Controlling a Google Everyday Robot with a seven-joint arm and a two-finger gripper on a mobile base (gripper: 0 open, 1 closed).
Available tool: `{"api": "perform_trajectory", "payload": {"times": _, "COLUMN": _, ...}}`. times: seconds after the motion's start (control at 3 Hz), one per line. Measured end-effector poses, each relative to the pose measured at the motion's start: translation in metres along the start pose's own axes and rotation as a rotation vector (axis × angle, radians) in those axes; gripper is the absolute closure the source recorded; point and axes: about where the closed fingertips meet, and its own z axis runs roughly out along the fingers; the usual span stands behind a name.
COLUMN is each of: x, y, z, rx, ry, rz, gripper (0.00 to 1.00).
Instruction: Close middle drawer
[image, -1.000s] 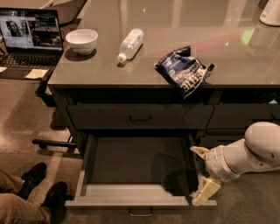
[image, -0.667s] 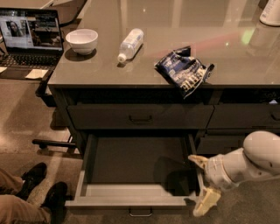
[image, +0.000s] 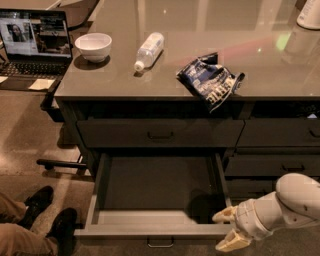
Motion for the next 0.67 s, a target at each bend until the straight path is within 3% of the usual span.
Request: {"api": "perform_trajectory", "payload": {"times": 0.67, "x": 0.050, "y": -0.009, "z": 0.059, "rx": -0.047, "ry": 0.010, "rz": 0.052, "gripper": 0.88}}
